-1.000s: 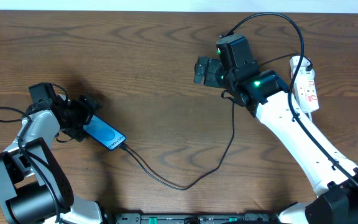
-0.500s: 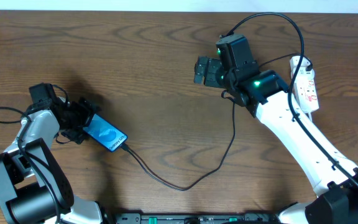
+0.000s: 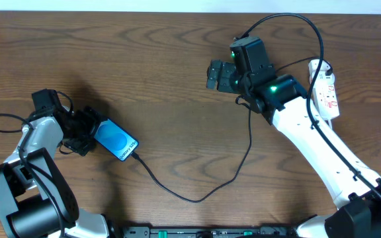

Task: Plug charger to phone and switch on socket
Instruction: 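Open the left gripper and lift it up off the phone, then move the right gripper over the white power strip's switch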

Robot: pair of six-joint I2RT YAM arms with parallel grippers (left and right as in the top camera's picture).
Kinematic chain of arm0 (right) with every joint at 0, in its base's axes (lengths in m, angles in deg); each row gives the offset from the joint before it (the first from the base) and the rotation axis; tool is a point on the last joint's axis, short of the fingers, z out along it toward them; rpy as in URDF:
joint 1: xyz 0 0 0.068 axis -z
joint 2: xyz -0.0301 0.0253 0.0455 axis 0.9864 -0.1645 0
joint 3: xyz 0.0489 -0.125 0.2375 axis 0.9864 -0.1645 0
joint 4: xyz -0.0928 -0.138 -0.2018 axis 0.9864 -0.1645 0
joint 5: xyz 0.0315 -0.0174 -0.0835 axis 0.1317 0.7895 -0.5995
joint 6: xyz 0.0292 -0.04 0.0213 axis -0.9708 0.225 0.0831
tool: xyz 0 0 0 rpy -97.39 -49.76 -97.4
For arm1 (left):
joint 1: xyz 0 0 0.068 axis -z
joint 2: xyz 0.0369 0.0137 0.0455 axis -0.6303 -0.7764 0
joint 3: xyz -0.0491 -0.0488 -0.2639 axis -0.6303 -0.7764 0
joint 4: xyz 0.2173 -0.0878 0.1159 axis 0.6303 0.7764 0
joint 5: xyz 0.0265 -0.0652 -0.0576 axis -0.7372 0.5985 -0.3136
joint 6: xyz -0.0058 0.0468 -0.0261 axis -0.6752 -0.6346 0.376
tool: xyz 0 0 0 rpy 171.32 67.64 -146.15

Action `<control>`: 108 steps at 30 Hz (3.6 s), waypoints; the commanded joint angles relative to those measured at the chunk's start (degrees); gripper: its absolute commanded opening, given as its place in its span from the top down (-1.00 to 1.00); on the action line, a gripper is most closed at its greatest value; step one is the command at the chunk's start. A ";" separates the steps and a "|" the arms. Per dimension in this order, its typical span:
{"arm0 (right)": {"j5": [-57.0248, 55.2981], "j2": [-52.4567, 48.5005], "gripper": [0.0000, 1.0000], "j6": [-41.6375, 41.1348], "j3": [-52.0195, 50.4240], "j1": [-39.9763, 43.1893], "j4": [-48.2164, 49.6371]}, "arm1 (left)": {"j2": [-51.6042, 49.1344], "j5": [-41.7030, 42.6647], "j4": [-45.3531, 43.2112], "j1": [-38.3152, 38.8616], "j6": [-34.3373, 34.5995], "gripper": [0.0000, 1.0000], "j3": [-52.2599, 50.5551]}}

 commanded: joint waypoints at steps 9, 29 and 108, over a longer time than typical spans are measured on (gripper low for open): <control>-0.87 0.98 -0.99 1.16 0.20 0.31 -0.20 | -2.43 -6.97 0.66 -0.02 -5.77 -0.83 -0.85; -0.87 0.98 -0.99 1.18 0.20 0.31 -0.22 | 9.99 -24.06 14.38 25.35 -17.57 -0.82 14.32; 25.09 -9.73 -0.98 39.45 17.86 53.05 -31.06 | 22.91 -34.18 15.41 43.04 -18.99 -0.82 21.70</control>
